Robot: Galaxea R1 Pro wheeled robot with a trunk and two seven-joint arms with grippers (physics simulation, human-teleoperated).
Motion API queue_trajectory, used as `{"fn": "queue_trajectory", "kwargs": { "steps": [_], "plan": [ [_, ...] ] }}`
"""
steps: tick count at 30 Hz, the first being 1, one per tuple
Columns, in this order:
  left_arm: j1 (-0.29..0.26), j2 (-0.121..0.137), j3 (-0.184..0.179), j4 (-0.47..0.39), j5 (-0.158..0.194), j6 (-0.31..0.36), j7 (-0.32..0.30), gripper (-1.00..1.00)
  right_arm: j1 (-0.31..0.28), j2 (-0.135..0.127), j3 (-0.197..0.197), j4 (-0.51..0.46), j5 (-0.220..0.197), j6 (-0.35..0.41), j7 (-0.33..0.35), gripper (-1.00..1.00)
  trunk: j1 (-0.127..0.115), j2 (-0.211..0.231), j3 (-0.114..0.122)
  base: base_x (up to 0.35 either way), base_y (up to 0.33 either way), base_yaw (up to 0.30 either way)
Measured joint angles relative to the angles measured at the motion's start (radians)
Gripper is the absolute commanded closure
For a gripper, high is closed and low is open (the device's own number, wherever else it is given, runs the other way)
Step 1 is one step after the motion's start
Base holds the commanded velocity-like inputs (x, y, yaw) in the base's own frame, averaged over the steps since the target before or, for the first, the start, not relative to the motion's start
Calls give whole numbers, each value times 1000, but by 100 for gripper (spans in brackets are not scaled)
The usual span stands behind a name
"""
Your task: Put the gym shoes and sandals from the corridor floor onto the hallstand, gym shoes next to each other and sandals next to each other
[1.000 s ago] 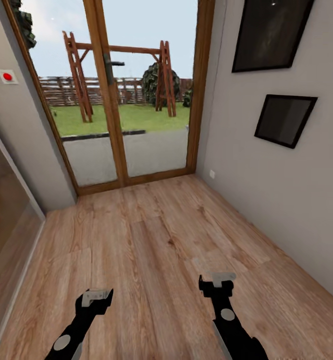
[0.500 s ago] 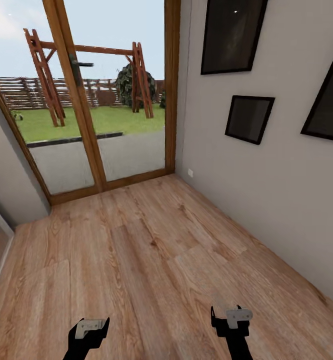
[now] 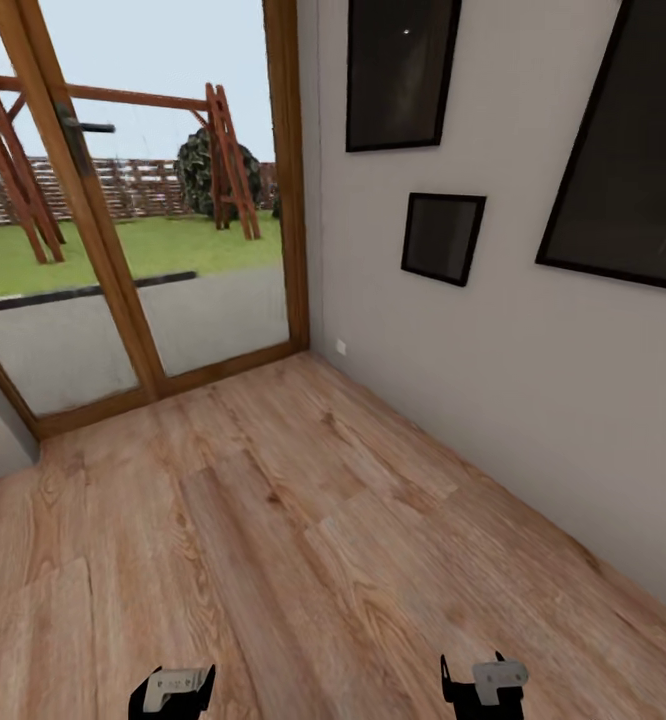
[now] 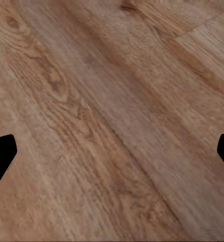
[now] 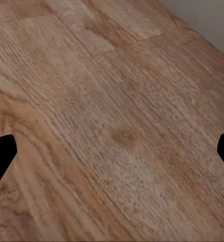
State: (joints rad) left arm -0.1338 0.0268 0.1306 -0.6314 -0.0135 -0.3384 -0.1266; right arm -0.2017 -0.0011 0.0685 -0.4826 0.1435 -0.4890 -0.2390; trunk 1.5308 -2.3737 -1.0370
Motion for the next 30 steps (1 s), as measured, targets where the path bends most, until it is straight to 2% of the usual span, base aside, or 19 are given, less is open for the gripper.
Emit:
{"fn": "queue_trajectory", "kwargs": {
  "steps": [12,30],
  "plan": [
    [1,-3,-1,1,2,-2,4,-100,0,3,-2,21,-3,-2,0,-100,0,0,0,201,213,-290],
    [1,-13,-2,2,3,-7,10,-100,0,6,-5,50,-5,-2,1,-100,0,0,7,12,11,-291]
  ]
}}
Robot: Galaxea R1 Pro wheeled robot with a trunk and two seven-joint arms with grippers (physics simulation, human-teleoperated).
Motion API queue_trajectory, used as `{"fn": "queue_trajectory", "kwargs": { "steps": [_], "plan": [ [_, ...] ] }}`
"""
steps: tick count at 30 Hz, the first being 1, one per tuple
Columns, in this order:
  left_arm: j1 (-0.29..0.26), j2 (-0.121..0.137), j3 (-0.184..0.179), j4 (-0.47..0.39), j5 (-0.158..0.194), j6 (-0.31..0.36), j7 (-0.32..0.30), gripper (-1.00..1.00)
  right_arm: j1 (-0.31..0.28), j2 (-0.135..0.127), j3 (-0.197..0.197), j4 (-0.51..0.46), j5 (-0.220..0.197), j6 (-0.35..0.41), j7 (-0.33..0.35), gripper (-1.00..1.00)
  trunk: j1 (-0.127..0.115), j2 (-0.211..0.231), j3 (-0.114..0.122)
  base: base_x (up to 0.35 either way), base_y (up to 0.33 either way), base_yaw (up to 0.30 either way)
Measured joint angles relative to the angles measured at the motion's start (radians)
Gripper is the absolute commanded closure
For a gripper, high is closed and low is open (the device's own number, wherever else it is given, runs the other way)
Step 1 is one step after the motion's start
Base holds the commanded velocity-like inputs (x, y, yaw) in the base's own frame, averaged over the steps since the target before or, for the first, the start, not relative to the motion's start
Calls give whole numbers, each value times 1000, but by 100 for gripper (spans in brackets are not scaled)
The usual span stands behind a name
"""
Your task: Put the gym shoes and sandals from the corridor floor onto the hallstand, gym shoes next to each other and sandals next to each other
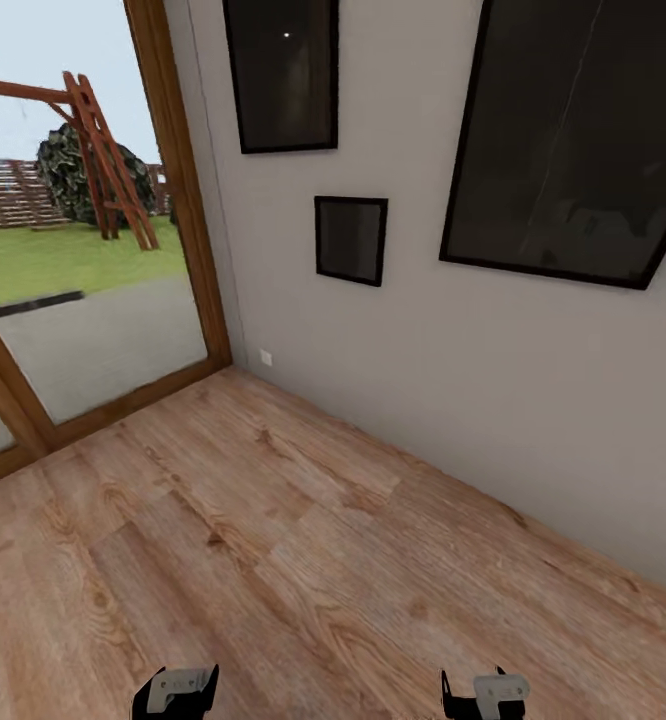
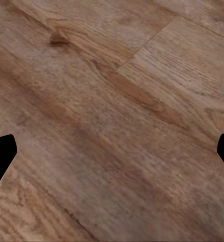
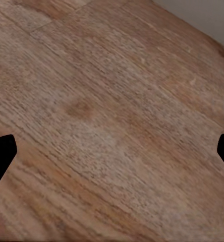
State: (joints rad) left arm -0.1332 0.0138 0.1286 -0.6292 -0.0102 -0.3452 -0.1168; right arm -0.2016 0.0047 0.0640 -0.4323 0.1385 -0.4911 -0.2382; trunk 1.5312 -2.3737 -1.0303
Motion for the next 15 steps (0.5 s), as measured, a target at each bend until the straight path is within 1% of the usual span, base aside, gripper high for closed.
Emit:
{"fn": "queue_trajectory", "kwargs": {
  "steps": [12,14,15],
  "plan": [
    [0,1,2,1,3,1,-7,-100,0,3,-1,0,-4,0,0,-100,0,0,5,0,0,-291],
    [0,1,2,1,4,1,-8,-100,0,3,-4,0,-12,0,0,-100,0,0,6,0,0,-291],
    [0,0,2,1,5,1,-8,-100,0,3,-14,0,-38,0,0,-100,0,0,6,0,0,-291]
  ]
}}
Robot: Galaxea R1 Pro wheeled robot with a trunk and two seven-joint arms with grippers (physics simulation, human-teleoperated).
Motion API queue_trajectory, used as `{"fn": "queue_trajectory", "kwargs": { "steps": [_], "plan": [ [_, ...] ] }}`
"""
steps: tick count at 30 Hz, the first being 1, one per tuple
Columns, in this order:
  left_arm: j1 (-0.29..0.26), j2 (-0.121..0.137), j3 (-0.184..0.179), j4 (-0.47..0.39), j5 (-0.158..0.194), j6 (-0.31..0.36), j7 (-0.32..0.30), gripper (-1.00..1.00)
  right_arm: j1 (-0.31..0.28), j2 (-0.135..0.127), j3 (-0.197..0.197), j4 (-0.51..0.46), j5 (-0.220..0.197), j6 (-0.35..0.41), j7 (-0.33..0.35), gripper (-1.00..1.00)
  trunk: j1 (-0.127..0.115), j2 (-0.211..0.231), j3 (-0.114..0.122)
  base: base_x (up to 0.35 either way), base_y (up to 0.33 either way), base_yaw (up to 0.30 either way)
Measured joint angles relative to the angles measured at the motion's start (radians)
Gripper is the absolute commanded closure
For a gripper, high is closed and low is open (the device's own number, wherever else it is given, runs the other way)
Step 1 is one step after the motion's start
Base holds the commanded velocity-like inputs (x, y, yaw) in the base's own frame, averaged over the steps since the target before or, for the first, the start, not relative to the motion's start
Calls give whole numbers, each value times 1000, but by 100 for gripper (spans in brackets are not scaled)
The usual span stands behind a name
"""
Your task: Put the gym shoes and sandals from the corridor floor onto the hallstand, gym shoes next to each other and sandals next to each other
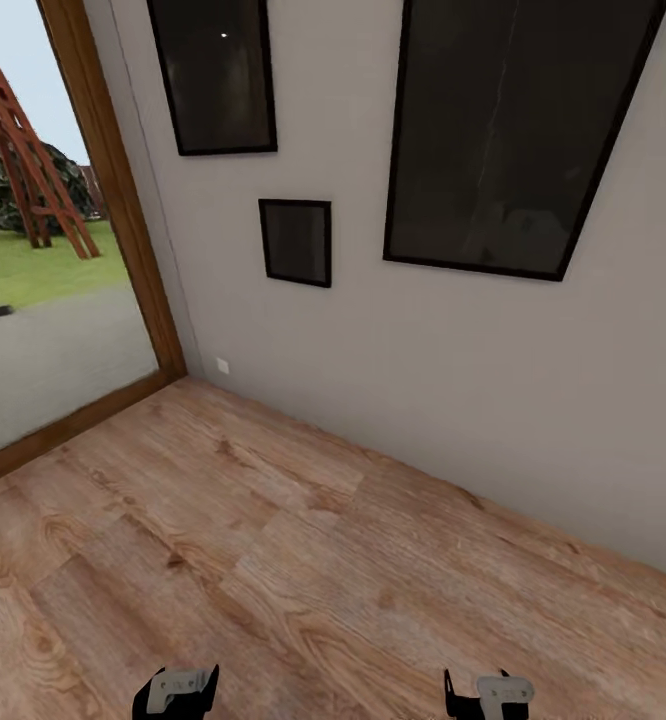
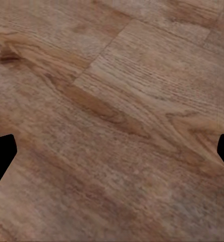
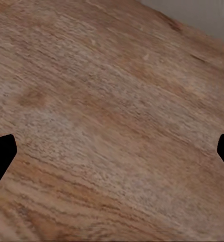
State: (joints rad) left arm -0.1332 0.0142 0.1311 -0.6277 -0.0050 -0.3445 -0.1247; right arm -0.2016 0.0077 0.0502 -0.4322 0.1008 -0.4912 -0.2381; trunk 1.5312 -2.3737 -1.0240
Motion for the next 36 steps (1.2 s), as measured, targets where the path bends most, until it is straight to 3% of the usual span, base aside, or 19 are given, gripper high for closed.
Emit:
{"fn": "queue_trajectory", "kwargs": {
  "steps": [6,20,36],
  "plan": [
    [0,0,-2,0,-2,0,-1,-100,0,0,-16,1,-79,3,0,-100,0,0,3,0,0,-291],
    [0,-1,-6,3,-6,0,-2,-100,0,0,-17,2,-91,4,4,-100,0,0,11,0,38,-291],
    [0,0,-6,53,-9,-1,0,-100,0,-1,-18,2,-91,4,4,-100,0,0,20,113,279,-291]
  ]
}}
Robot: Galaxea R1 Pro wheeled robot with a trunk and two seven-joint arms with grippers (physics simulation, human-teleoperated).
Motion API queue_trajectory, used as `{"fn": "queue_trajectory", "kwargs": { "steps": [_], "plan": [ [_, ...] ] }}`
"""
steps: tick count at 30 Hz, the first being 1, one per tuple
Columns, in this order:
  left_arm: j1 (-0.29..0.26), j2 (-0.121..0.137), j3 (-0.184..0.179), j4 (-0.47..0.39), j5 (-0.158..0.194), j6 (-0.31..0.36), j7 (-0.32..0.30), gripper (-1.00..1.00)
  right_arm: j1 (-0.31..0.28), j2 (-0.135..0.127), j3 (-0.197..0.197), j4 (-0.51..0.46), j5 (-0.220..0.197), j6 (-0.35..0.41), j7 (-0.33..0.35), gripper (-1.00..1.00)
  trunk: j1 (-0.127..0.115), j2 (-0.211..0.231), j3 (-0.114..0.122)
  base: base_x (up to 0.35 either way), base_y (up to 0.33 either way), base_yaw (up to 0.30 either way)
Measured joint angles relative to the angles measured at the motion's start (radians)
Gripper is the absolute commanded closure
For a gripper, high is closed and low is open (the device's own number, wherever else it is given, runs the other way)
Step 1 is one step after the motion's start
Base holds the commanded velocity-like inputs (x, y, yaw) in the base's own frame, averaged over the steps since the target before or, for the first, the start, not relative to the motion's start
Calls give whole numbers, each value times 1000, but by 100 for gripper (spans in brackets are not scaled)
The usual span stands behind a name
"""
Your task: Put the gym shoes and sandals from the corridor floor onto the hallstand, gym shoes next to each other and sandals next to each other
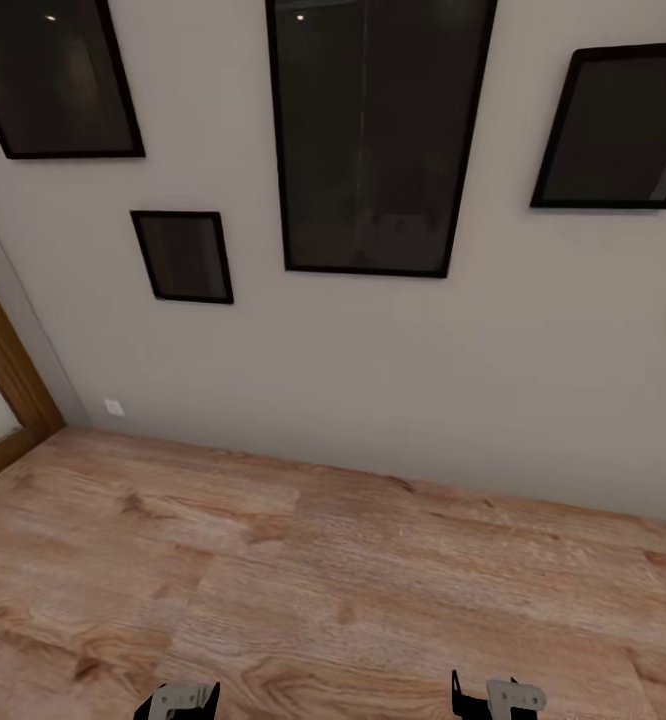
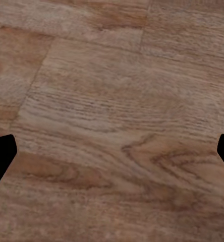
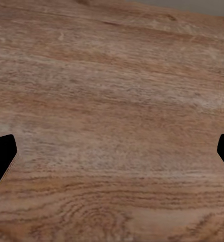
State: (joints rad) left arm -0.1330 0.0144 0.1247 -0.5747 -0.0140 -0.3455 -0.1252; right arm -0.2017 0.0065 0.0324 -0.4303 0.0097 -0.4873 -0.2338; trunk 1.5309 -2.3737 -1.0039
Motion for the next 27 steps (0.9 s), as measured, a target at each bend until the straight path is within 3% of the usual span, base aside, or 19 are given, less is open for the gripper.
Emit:
{"fn": "queue_trajectory", "kwargs": {
  "steps": [16,27],
  "plan": [
    [0,0,-2,0,0,0,-1,-100,0,0,0,-2,0,0,0,-100,0,0,2,127,207,-295],
    [0,0,-2,1,0,0,-1,-100,0,0,0,-2,-1,0,0,-100,0,0,-4,27,33,-290]
  ]
}}
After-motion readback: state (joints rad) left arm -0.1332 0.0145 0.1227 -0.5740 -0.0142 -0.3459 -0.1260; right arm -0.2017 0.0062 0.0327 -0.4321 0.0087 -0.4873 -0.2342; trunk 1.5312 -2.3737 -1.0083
